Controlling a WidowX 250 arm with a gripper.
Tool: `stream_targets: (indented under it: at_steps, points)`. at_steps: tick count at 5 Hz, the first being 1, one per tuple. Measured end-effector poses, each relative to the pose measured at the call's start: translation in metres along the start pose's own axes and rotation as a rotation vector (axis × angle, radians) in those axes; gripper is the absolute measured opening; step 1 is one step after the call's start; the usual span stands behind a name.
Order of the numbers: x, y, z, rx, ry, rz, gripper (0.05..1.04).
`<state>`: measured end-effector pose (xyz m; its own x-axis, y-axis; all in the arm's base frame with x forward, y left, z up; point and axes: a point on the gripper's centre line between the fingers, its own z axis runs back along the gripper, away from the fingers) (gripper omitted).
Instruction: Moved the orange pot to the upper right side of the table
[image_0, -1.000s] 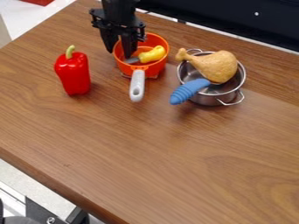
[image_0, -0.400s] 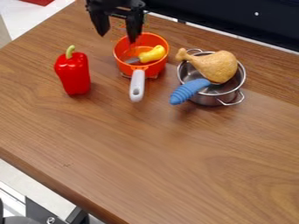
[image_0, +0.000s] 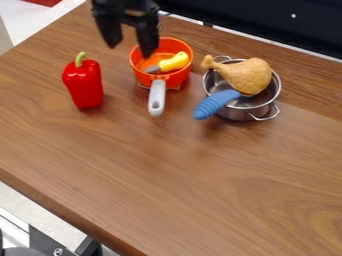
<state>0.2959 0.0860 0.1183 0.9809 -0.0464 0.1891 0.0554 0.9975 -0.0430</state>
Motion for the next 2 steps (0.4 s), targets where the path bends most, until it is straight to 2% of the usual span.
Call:
stream_targets:
  at_steps: [1, 2]
  points:
    - [-0.034, -0.014, 0.003, -0.07, -0.008, -0.1, 0.999]
    - [-0.073, -0.025, 0.006, -0.101, 0.003, -0.221, 0.999]
